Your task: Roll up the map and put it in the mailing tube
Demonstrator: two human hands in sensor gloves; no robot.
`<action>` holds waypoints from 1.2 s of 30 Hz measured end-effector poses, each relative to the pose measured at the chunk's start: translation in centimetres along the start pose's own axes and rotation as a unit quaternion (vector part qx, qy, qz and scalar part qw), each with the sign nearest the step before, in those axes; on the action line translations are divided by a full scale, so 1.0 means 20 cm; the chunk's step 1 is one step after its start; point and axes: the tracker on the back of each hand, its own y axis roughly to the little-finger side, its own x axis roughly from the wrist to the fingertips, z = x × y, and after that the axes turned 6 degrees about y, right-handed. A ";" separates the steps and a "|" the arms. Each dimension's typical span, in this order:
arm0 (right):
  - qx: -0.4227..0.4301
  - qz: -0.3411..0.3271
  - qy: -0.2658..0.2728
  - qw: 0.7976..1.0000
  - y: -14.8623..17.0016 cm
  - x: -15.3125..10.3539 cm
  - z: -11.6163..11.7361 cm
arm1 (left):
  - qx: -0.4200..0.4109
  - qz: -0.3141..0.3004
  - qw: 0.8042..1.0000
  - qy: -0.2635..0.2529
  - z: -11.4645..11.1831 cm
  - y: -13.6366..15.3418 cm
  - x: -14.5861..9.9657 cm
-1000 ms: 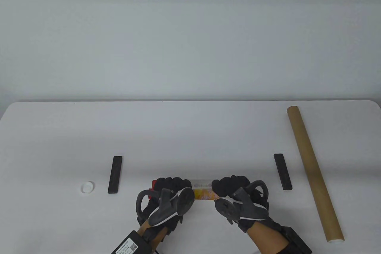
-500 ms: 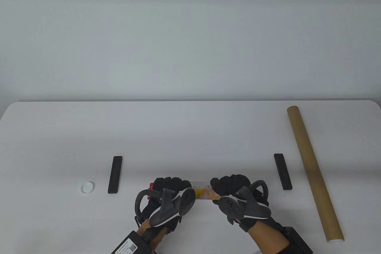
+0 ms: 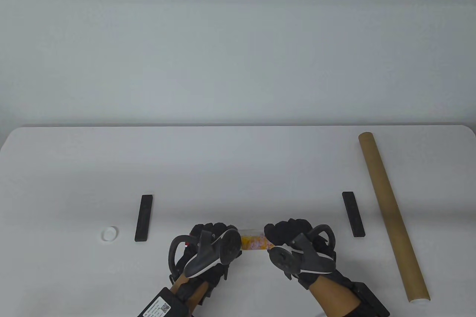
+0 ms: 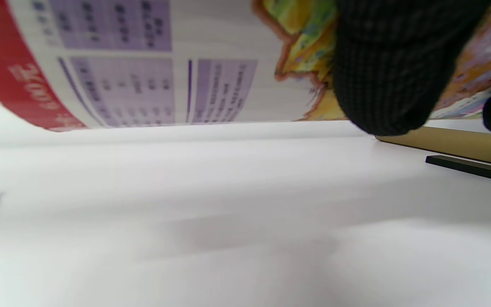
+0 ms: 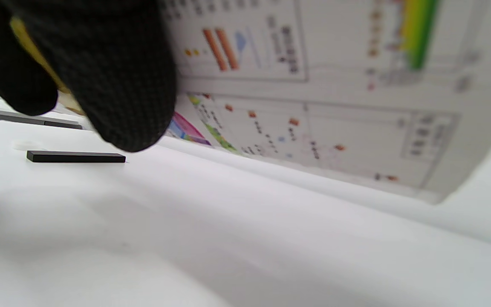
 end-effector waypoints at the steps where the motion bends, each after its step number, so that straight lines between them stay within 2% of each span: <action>1: 0.010 0.004 -0.004 1.000 0.01 0.00 0.00 | 0.011 -0.001 1.000 -0.014 0.00 -0.01 -0.01; 4: 0.048 0.016 -0.015 0.999 0.03 0.00 0.01 | 0.037 -0.004 0.998 -0.053 0.02 -0.02 -0.02; 7: 0.052 0.013 -0.015 0.998 0.03 0.00 0.01 | 0.043 -0.002 0.997 -0.059 0.02 -0.02 -0.02; 12: 0.021 0.000 0.003 1.000 0.01 -0.01 0.01 | 0.012 -0.002 1.000 -0.020 0.02 0.00 -0.01; 19: -0.020 -0.015 0.023 0.999 -0.02 -0.02 0.00 | -0.060 0.001 0.996 0.062 -0.02 0.05 0.04; 21: -0.034 -0.021 0.040 0.998 -0.02 -0.02 -0.01 | -0.077 -0.002 0.994 0.074 -0.02 0.06 0.04; 23: -0.031 -0.022 0.034 0.999 -0.02 -0.02 -0.01 | -0.083 -0.006 0.993 0.078 -0.03 0.07 0.05; 29: -0.006 -0.010 0.017 1.000 0.00 -0.01 0.01 | -0.050 -0.011 0.998 0.036 -0.03 0.04 0.03; 36: 0.069 0.020 -0.021 0.997 0.06 0.00 0.02 | 0.015 -0.011 0.999 -0.048 -0.01 0.03 0.00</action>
